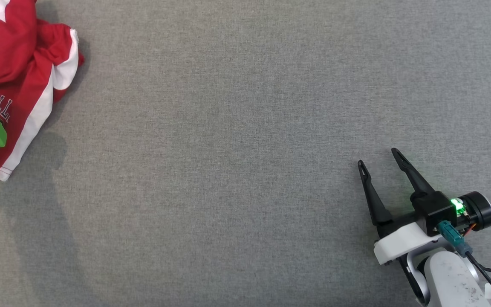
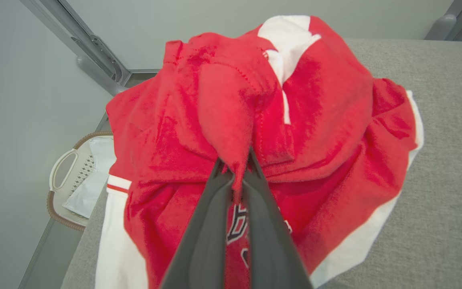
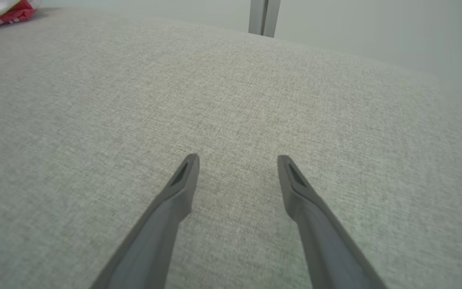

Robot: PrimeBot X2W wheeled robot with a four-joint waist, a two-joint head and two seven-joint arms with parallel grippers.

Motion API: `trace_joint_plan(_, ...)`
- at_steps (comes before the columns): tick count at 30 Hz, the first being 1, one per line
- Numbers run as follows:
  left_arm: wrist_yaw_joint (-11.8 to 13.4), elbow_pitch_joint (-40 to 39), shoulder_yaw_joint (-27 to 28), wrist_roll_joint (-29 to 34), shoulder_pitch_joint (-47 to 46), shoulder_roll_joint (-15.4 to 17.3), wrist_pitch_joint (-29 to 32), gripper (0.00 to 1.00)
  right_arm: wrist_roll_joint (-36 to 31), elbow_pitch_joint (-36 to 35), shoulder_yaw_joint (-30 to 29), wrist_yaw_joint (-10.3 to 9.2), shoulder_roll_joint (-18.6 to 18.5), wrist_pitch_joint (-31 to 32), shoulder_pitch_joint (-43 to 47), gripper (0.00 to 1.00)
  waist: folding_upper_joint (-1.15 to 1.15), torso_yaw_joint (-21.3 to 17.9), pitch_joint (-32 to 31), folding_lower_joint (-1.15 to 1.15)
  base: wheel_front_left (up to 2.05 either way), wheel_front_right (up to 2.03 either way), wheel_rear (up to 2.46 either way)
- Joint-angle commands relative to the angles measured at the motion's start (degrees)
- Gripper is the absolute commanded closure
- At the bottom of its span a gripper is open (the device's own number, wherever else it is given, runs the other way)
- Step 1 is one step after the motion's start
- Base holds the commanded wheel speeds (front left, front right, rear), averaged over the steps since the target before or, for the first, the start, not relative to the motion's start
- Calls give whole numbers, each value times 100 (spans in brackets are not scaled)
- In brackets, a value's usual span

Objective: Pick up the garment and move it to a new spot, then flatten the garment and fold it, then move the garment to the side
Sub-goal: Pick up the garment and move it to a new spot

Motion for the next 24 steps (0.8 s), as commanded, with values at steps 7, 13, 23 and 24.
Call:
trace_joint_plan(7,70,-119,-57,167,-215,265,-368,100,199,105,20,-6,-23,-12,3,0,0,-69,-385,0,0,0,0)
trace_joint_plan(13,95,-422,-206,432,-363,527,-646,100,428,172,102,-6,-22,-12,112,0,0,-127,-880,0,0,0,0)
trace_joint_plan(23,-24,-1338,-709,781,-658,816,-690,100,837,344,219,-6,-23,-12,402,0,0,-460,-1826,0,0,0,0)
trace_joint_plan(24,-35,-1443,-762,788,-703,813,-677,100,862,353,218,-6,-24,-12,435,0,0,-501,-1889,0,0,0,0)
